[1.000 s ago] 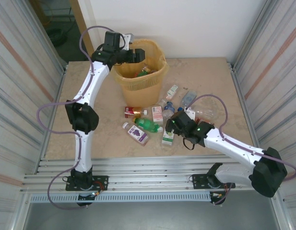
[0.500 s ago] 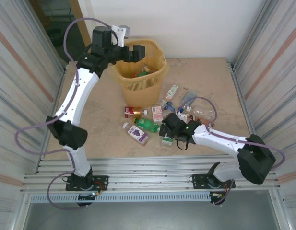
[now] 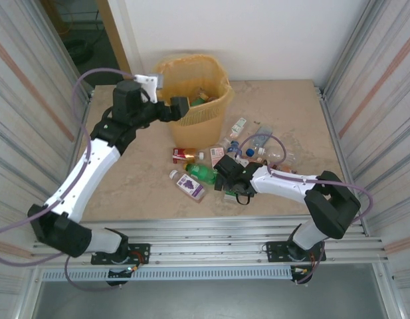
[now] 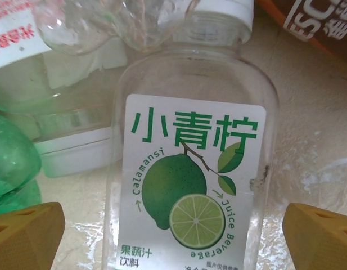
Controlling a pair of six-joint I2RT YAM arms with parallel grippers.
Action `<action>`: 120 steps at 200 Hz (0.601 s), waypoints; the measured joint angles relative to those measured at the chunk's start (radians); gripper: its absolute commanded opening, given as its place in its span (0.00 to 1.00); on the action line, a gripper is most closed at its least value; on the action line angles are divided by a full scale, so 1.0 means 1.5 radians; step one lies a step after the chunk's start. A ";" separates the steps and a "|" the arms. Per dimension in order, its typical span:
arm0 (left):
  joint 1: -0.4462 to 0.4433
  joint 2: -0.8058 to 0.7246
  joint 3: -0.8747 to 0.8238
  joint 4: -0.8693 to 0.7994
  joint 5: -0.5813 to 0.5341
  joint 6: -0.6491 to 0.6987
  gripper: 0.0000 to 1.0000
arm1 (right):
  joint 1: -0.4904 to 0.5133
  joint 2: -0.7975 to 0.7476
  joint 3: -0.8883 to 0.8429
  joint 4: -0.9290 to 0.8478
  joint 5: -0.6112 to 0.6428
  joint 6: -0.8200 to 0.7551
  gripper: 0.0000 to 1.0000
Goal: Put the plastic bottles in the bin
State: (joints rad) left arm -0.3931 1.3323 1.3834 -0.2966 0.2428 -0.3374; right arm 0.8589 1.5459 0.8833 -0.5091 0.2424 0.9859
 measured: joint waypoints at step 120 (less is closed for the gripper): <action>0.000 -0.077 -0.089 0.042 -0.043 -0.056 0.99 | 0.009 0.050 -0.007 0.007 -0.003 0.001 0.63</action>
State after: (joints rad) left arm -0.3931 1.2175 1.2503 -0.2340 0.1776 -0.4213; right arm 0.8726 1.6215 0.8722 -0.4988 0.2379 0.9874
